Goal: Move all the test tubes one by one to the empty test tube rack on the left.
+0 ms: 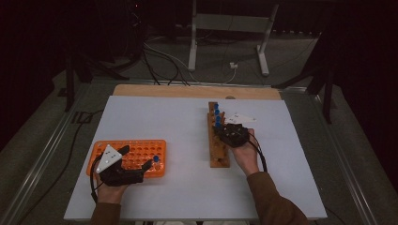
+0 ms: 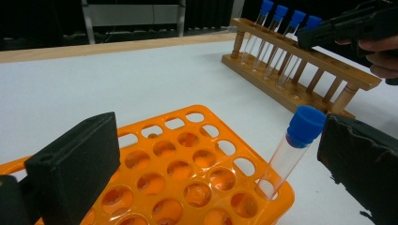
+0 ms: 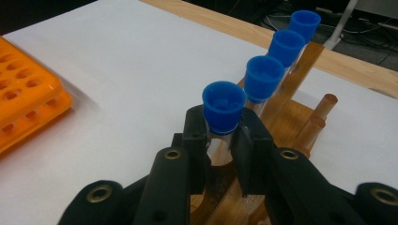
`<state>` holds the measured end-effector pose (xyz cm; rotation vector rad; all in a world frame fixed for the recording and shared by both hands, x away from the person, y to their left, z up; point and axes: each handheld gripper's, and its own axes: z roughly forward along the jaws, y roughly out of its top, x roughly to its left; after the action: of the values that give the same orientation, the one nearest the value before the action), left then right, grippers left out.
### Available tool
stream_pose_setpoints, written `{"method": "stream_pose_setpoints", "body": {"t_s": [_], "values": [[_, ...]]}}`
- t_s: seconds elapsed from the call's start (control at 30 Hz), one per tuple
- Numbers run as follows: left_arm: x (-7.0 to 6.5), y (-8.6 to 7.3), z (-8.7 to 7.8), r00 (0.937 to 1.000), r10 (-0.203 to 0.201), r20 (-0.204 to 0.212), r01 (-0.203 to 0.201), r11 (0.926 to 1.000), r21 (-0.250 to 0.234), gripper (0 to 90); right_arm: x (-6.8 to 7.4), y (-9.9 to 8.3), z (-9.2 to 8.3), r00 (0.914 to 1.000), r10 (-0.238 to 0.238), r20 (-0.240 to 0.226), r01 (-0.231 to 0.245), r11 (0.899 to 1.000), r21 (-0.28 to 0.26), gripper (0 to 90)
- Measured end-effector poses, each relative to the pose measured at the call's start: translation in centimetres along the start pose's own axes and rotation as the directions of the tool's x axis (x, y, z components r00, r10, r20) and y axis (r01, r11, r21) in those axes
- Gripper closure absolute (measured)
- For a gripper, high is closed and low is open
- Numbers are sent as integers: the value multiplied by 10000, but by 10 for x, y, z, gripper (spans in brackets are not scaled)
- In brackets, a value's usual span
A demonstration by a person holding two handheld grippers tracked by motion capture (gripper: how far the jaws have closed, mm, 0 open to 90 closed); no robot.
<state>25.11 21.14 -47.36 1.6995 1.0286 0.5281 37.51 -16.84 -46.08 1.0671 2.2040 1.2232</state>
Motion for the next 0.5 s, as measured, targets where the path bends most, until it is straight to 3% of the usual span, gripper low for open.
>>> {"method": "stream_pose_setpoints", "body": {"t_s": [0.5], "values": [[-1,3,-1,9999,-136,56,137,9999,-19,8,-2,14,-18,9998,-164,-63,162,9992,-363,768]]}}
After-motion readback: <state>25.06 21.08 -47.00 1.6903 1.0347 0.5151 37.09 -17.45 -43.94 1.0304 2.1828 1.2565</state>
